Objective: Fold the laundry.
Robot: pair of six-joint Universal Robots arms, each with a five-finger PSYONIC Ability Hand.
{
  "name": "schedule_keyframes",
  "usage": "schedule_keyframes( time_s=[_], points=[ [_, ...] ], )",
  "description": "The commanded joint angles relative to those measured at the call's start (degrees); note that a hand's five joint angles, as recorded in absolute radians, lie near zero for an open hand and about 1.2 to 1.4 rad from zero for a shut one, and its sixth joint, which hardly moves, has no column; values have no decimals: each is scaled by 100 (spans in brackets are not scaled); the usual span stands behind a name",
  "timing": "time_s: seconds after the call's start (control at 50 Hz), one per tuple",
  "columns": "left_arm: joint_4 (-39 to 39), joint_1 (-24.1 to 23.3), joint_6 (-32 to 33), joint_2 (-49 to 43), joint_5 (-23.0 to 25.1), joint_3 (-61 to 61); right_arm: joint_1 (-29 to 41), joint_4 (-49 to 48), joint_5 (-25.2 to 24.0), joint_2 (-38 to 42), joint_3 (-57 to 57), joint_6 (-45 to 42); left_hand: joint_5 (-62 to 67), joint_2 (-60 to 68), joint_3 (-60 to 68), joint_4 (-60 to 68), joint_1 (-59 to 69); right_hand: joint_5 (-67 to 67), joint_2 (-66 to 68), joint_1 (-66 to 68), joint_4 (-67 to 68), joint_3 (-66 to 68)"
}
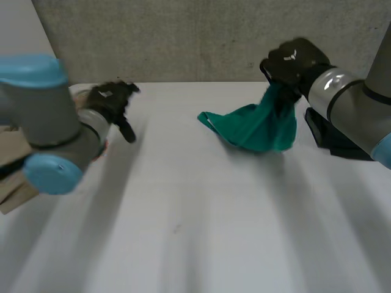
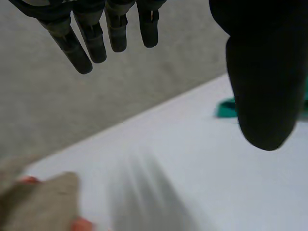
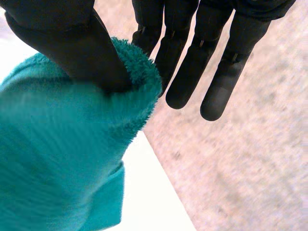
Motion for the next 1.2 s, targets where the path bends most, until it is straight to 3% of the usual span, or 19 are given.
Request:
schedule_keyframes(
  time_s=[0.02, 0.32, 0.46, 0.48, 0.5, 0.54, 0.56, 0.64, 0.66, 0.72, 0.82, 0.92, 1.06, 1.2],
  points=[
    [272, -473, -151, -429, -27, 188, 444, -12, 137, -627, -143, 340, -266, -178, -214, -149, -231, 1160, 1282, 1765, 1168, 1178],
    [88, -887, -309, -1431, -18, 1322, 1094, 208, -399, -2025, 226, 1035, -266, -178, -214, -149, -231, 1160, 1282, 1765, 1168, 1178],
    [-62, -1185, -801, -1581, 113, 1340, 1086, 181, -356, -2315, 253, 1184, -132, -43, -80, -14, -96, 1160, 1282, 1765, 1168, 1178],
    [-88, -1221, -871, -1590, 131, 1322, 1077, 181, -338, -2307, 235, 1193, 638, 727, 690, 756, 674, 1160, 1282, 1765, 1168, 1178],
    [-175, -1290, -1028, -1607, 175, 1278, 1042, 164, -268, -2298, 191, 1210, 2894, 2983, 2946, 3012, 2930, 1160, 1282, 1765, 1168, 1178],
    [-289, -1361, -1109, -1590, 149, 1226, 963, 155, -180, -2254, 147, 1237, 6246, 6335, 6298, 6364, 6282, 1160, 1282, 1765, 1168, 1178],
    [-351, -1370, -1144, -1581, 114, 1199, 893, 155, -127, -2211, 121, 1246, 6729, 6817, 6781, 6847, 6765, 1160, 1282, 1765, 1168, 1178],
    [-729, -1116, -1039, -1204, -421, 1155, 410, 190, 22, -1965, 103, 1220, 6734, 6822, 6786, 6851, 6769, 1160, 1282, 1765, 1168, 1178],
    [-860, -924, -865, -846, -631, 1094, 174, 199, 22, -1842, 129, 1185, 6734, 6822, 6786, 6851, 6769, 1160, 1282, 1765, 1168, 1178],
    [-1019, -642, -443, -177, -678, 883, -188, 304, 14, -1631, 200, 1123, 6734, 6822, 6786, 6851, 6769, 1160, 1282, 1765, 1168, 1178],
    [-1370, -1, 970, 1421, 32, 225, -724, 996, -144, -1131, 541, 641, 6734, 6822, 6786, 6851, 6769, 1160, 1282, 1765, 1168, 1178],
    [-1608, 247, 2036, 2128, 500, -251, -795, 1727, -364, -655, 1122, -45, 6734, 6822, 6786, 6851, 6769, 1160, 1282, 1765, 1168, 1178],
    [-1591, 467, 3240, 1365, 316, -489, -804, 2151, -347, 118, 1457, -1136, 6734, 6822, 6786, 6851, 6769, 1160, 1282, 1765, 1168, 1178],
    [-995, 362, 3567, -128, -158, 1123, -629, 765, 91, 1084, 46, -619, 6734, 6822, 6786, 6851, 6769, 1160, 1282, 1765, 1168, 1178]
  ],
)
